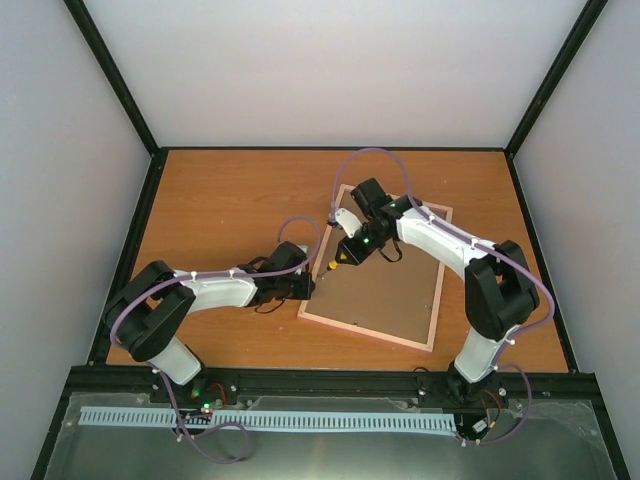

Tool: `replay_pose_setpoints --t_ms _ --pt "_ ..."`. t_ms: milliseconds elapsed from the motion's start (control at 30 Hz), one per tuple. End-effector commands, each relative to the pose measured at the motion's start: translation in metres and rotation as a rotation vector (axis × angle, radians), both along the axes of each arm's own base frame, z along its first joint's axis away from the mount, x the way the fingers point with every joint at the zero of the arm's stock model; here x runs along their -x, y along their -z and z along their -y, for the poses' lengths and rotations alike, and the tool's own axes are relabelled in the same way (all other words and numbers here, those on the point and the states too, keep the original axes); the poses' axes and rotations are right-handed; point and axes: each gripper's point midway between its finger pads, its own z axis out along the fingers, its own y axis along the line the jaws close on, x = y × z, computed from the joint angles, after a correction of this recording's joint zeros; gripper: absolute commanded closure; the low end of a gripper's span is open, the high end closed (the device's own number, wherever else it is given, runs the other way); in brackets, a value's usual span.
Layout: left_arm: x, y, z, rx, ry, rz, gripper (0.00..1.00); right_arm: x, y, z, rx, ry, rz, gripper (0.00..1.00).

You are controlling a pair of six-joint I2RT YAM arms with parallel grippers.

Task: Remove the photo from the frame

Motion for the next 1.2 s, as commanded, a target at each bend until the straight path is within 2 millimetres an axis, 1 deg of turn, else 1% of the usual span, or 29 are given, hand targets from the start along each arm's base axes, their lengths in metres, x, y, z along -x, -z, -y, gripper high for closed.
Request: replay_pose_setpoints --t_ms 0,133,267,367,433,467,567,633,733,967,1167 --pt "0.006 -0.007 0.005 0.051 -0.013 -0.030 0.99 -0.028 0.003 0.021 0.131 0.107 0.110 0.97" --pt "0.006 -0.007 0.004 0.050 -0.018 -0.030 0.99 -0.042 -0.005 0.038 0.204 0.187 0.193 0.97" --pt "0.006 -0.007 0.003 0.049 -0.021 -0.028 0.99 -0.045 -0.016 0.044 0.223 0.215 0.224 0.97" --pt "0.005 -0.007 0.004 0.046 -0.021 -0.026 0.99 -0.046 -0.028 0.051 0.222 0.229 0.261 0.97" --pt "0.004 -0.008 0.004 0.046 -0.019 -0.022 0.99 -0.038 -0.040 0.046 0.164 0.201 0.255 0.97" --pt "0.004 -0.008 0.004 0.046 -0.019 -0.023 0.99 -0.031 -0.043 0.041 0.123 0.167 0.239 0.97" --pt "0.004 -0.008 0.005 0.048 -0.018 -0.023 0.99 0.001 -0.050 0.018 -0.024 0.007 0.162 0.97" --pt "0.003 -0.009 0.005 0.054 -0.017 -0.019 0.99 0.016 -0.048 0.008 -0.080 -0.046 0.106 0.97" --pt "0.003 -0.011 0.006 0.058 -0.016 -0.012 0.99 0.022 -0.037 0.001 -0.092 -0.064 0.057 0.97" --pt "0.003 -0.011 0.004 0.055 -0.023 -0.009 0.99 0.014 -0.019 -0.012 -0.063 -0.074 0.020 0.97" --pt "0.002 -0.011 0.005 0.062 -0.023 -0.007 0.99 0.012 -0.003 -0.016 -0.045 -0.074 -0.016 0.97"
